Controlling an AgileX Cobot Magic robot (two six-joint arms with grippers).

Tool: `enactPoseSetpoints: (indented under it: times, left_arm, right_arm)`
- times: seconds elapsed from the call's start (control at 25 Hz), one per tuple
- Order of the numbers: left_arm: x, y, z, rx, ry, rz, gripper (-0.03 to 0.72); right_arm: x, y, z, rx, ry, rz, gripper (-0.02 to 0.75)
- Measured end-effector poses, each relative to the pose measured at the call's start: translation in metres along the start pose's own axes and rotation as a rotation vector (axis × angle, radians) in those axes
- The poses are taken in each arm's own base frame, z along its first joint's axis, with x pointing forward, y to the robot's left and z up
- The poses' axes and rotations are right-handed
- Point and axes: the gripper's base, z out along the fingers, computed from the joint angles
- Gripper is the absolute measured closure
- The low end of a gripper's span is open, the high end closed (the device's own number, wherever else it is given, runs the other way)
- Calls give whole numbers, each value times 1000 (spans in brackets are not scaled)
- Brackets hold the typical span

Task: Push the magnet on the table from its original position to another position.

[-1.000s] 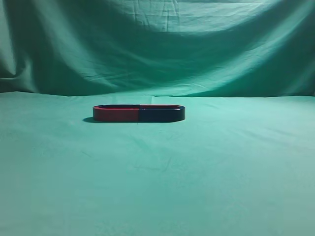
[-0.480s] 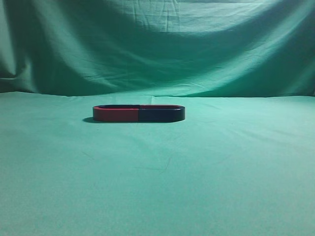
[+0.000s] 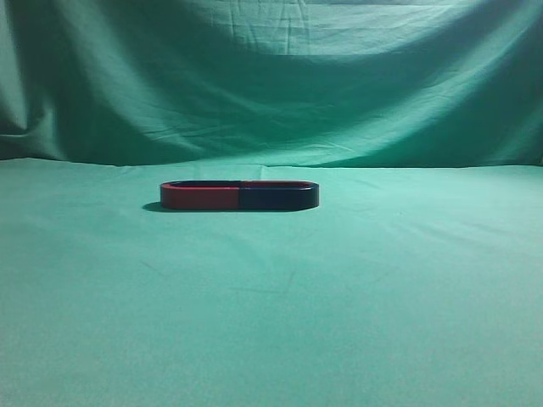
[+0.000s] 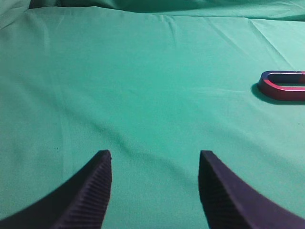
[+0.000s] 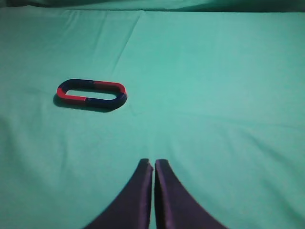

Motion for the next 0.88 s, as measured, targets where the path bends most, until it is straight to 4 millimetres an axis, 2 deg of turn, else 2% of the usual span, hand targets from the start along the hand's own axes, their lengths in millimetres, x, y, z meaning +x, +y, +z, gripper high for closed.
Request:
enactPoseSetpoints:
  times: [0.2, 0.44, 0.64, 0.76, 0.88]
  left_arm:
    - [0, 0, 0, 0, 0, 0, 316]
    - [0, 0, 0, 0, 0, 0, 316]
    - [0, 0, 0, 0, 0, 0, 316]
    - [0, 0, 0, 0, 0, 0, 316]
    - [0, 0, 0, 0, 0, 0, 316]
  right_arm:
    - [14, -2, 3, 4, -27, -71, 738]
    - [65, -14, 19, 78, -214, -42, 738]
    - [115, -25, 36, 187, -259, -11, 738]
    - [139, -30, 49, 240, -267, 8, 738]
    - [151, -33, 57, 262, -250, 19, 738]
